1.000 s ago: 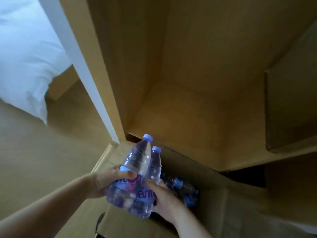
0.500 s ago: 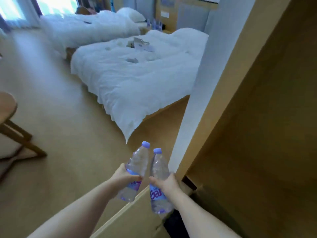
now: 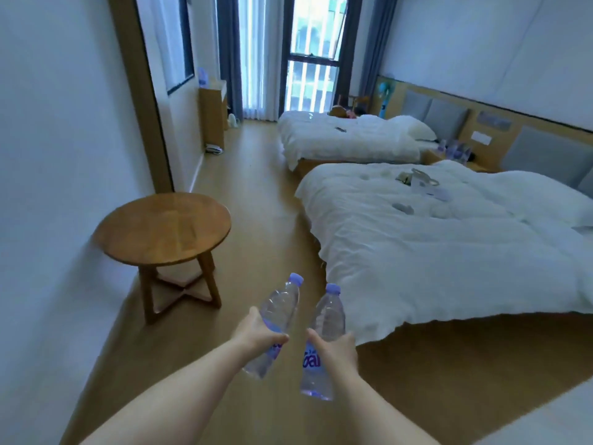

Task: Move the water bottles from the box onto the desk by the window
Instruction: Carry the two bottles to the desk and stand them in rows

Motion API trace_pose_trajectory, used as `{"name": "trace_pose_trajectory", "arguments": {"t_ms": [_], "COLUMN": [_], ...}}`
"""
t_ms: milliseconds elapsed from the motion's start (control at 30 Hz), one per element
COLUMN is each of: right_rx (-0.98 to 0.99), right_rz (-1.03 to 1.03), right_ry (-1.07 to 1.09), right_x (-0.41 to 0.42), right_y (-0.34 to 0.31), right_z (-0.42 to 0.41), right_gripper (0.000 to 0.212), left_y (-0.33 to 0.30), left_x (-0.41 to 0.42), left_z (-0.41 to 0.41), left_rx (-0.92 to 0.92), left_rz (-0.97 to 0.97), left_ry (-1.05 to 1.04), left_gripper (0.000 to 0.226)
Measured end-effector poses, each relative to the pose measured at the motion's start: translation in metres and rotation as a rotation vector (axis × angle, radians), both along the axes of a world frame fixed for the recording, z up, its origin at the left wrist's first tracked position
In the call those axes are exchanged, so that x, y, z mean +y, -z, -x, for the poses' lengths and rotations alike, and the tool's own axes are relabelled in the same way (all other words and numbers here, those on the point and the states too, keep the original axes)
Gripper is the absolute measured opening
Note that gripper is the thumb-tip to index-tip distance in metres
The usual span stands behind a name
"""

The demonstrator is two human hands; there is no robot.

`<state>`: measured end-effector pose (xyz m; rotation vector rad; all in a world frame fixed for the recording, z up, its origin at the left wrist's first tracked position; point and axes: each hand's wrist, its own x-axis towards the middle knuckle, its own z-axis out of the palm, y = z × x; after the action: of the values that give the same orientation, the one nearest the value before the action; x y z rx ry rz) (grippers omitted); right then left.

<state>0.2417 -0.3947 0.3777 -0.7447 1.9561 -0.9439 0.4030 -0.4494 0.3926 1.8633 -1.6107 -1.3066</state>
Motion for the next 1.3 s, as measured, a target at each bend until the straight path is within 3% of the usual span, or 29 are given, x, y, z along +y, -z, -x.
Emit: {"name": "trace_pose_trajectory", "arguments": {"t_ms": [367, 633, 800, 1300], "right_rx": [0.096, 0.059, 0.129, 0.211], "right_rz": [0.091, 0.092, 0.084, 0.071], "right_ry": [-0.118, -0.185, -0.304, -0.330], "right_x": [-0.145, -0.299, -0.404, -0.691], "right_y": [-0.032, -0.018, -0.022, -0.017], "right_z": [-0.061, -0.065, -0.053, -0.063], "right_gripper": [0.060, 0.064, 0.067, 0.062], "left_y": [-0.020, -0.006, -0.015, -0.005], "left_x": [-0.103, -0.233, -0.326, -0.625], "left_z": [-0.060, -0.057, -0.055, -0.057], "left_rx": [-0.037, -0.121, -0.028, 0.056], "left_rz": [0.127, 0.090, 0.079, 0.090], "left_ry": [-0.263, -0.397, -0.475, -0.434], "left_gripper": [0.067, 0.061, 0.060, 0.062]}}
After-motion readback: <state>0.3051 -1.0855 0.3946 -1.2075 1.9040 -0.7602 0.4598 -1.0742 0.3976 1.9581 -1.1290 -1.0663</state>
